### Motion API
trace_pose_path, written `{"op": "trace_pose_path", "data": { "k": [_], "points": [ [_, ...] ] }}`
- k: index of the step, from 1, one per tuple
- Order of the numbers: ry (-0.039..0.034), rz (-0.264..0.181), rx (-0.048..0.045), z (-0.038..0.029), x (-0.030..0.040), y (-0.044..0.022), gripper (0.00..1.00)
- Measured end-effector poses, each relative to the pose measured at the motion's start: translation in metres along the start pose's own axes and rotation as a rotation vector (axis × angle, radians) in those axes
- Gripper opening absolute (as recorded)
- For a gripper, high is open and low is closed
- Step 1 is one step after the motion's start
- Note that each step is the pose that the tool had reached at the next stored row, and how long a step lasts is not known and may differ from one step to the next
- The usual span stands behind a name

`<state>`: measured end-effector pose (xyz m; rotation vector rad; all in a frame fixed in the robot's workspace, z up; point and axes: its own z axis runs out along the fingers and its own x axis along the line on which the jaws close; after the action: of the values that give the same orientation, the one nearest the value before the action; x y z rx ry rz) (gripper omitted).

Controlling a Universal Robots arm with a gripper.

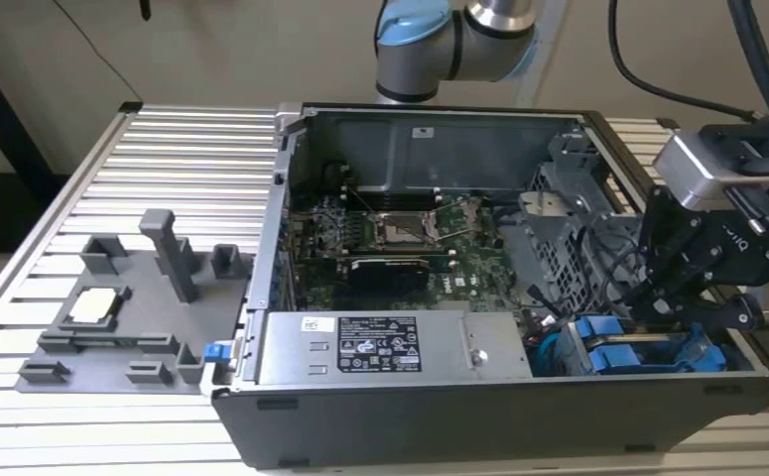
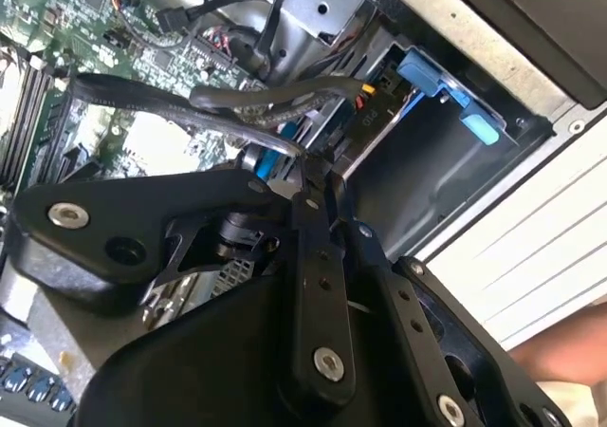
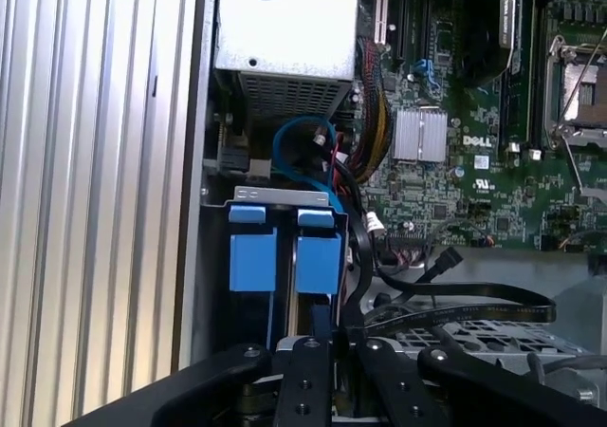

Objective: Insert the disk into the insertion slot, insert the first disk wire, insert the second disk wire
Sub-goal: 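Insert the first disk wire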

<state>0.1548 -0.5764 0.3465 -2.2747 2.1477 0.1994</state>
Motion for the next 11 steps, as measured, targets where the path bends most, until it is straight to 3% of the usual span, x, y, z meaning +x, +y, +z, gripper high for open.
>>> {"op": "trace_pose_path", "data": {
  "k": [6, 11],
  "points": [
    [-0.0150, 0.009, 0.0017, 0.0013, 0.0020, -0.0021, 0.16],
    [-0.0176, 0.019, 0.0024, 0.0019, 0.0038, -0.0045, 0.16]
  ]
}}
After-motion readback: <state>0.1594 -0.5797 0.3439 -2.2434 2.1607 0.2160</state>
